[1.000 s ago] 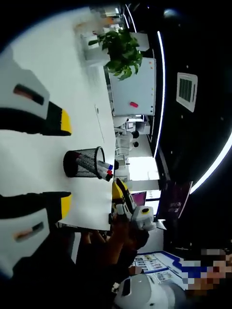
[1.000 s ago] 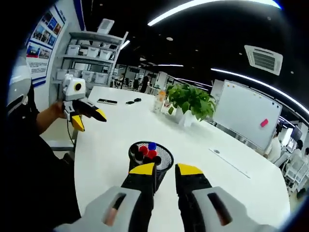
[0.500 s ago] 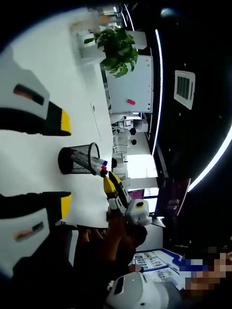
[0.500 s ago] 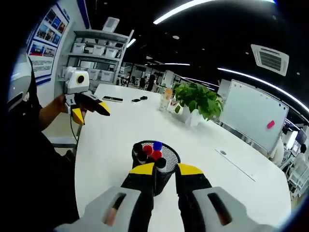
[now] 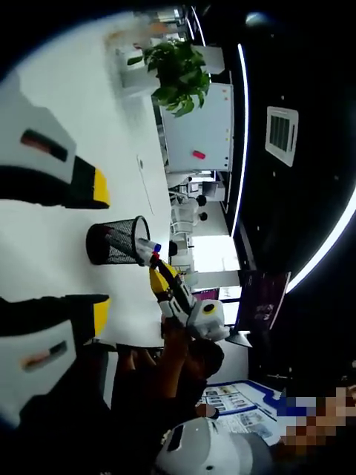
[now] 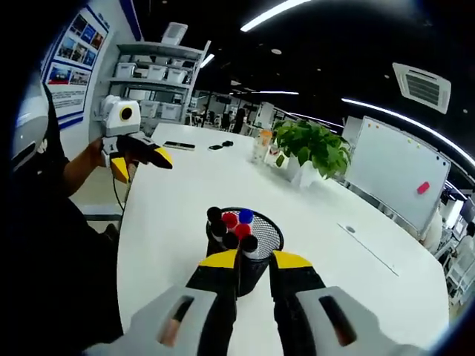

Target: Pick up the whiteboard markers from the pen holder and place them facing the whiteboard neatly

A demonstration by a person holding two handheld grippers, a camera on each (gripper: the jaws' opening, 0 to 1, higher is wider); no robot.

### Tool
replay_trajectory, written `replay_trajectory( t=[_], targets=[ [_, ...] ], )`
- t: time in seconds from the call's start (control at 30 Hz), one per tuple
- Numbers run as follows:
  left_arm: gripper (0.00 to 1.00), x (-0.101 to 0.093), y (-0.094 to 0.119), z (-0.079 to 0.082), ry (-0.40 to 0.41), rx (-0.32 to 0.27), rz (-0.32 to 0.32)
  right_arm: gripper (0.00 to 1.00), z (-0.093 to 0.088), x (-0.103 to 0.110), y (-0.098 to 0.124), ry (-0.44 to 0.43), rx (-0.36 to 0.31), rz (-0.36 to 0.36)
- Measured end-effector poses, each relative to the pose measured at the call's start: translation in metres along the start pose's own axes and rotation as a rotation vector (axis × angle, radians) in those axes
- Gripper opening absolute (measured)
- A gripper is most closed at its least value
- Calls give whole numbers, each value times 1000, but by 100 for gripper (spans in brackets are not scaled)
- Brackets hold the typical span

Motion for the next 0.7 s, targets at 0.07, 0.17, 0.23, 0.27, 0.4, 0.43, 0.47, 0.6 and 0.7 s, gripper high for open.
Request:
replay_trajectory(
  t=[0.07,0.17,0.23,0.27,0.4,0.43,0.47,0.6,0.7],
  targets=[
    [47,0,1,1,-9,2,5,19,2,0,-1,7,5,2],
    [47,1,2,1,-7,0,8,19,3,0,-1,6,13,6],
    [47,1,2,1,-4,-3,6,19,4,-1,-1,6,15,3],
    [47,1,1,1,-5,-3,6,19,5,-2,-1,2,14,2],
    [47,0,-1,1,-2,1,-1,19,8,-2,-2,-2,22,4],
    [47,0,-1,2,-3,1,-3,19,9,-2,-3,0,28,6],
    [47,0,-1,2,-5,0,-5,18,10,-2,-4,2,32,8],
    [47,-1,-1,3,-7,-2,-1,17,11,-2,-9,-4,60,20],
    [47,0,1,4,-12,-2,3,18,11,-3,-11,-17,86,29]
  ],
)
Point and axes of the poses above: the point that each gripper's makers call its tool centre point, and the gripper's own axes: y roughly backward along the fingers, x roughly to its left, z roughly out of its top, the point moved 10 cm from there along y, roughly backward along the fingers, and after that the axes turned 6 degrees about -y, right-handed, at the moved point
